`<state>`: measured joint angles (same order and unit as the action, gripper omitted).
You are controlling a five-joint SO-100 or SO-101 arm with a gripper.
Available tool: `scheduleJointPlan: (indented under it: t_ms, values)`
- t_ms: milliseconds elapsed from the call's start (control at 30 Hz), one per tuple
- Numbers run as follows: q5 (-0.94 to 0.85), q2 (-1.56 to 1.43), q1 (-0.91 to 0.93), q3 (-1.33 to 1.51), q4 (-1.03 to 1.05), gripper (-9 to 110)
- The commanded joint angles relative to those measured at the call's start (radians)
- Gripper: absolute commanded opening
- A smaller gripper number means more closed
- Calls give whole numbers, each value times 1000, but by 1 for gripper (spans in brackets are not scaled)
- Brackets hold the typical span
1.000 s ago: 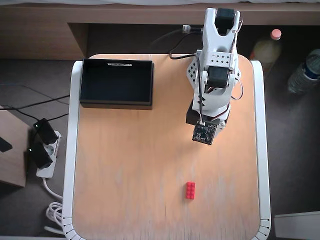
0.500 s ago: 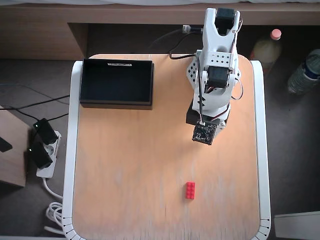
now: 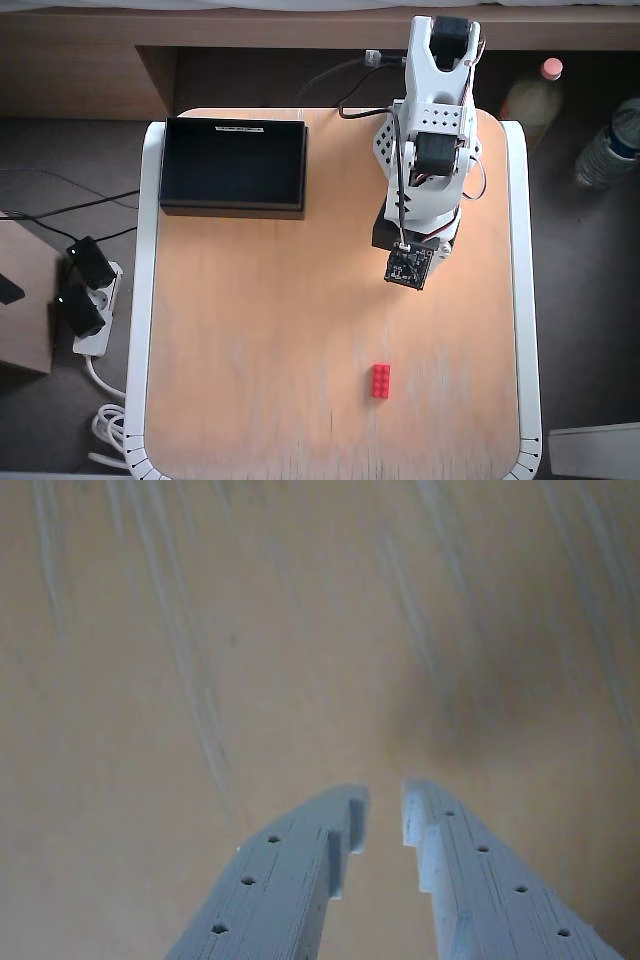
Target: Grasp a lego block and put it in the bin.
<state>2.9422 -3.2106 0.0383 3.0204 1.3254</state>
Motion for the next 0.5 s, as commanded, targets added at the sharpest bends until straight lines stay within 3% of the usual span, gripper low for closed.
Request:
scheduleJointPlan:
  t_ms: [0, 367, 467]
  values:
    - [-3, -87, -17, 155, 9, 0]
    - [5, -86, -18, 155, 9, 0]
    - [100, -84, -18, 155, 9, 0]
